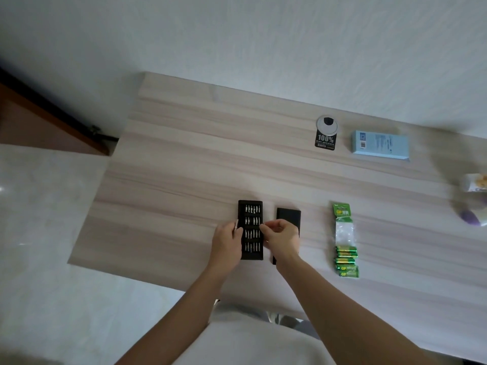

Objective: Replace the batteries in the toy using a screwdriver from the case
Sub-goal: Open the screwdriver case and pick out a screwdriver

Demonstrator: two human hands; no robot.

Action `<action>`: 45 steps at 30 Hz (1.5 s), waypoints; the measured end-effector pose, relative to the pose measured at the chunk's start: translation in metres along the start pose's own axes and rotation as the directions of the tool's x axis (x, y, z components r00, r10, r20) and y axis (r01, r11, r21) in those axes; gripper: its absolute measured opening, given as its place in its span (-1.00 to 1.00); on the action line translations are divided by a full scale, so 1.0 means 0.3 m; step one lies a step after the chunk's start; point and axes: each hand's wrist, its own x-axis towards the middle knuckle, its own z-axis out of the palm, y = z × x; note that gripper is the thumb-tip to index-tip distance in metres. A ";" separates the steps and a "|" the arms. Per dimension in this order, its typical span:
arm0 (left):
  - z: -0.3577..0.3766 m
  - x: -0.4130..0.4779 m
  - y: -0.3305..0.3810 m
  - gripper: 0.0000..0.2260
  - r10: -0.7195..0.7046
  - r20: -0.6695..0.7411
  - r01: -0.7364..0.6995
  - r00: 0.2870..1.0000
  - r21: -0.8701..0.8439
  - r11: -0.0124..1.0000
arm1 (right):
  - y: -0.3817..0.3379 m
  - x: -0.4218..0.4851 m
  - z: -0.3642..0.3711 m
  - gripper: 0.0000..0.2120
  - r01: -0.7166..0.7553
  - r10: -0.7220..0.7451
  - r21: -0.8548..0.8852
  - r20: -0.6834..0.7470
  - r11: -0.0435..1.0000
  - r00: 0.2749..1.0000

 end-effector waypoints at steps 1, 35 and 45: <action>-0.002 -0.001 -0.004 -0.72 0.018 0.003 -0.018 1.000 0.034 0.999 | 0.002 -0.001 -0.001 -0.93 -0.002 0.002 -0.003 -0.002 1.000 1.000; 0.173 -0.434 0.596 -0.85 0.603 0.071 -0.561 0.794 -0.296 0.773 | -0.255 -0.320 -0.873 -0.86 0.589 -0.596 0.183 -0.017 0.787 0.803; 0.215 -0.542 0.709 -0.97 0.733 0.059 -0.706 0.678 -0.224 0.671 | -0.299 -0.429 -0.976 -0.86 0.802 -0.800 0.016 -0.057 0.598 0.597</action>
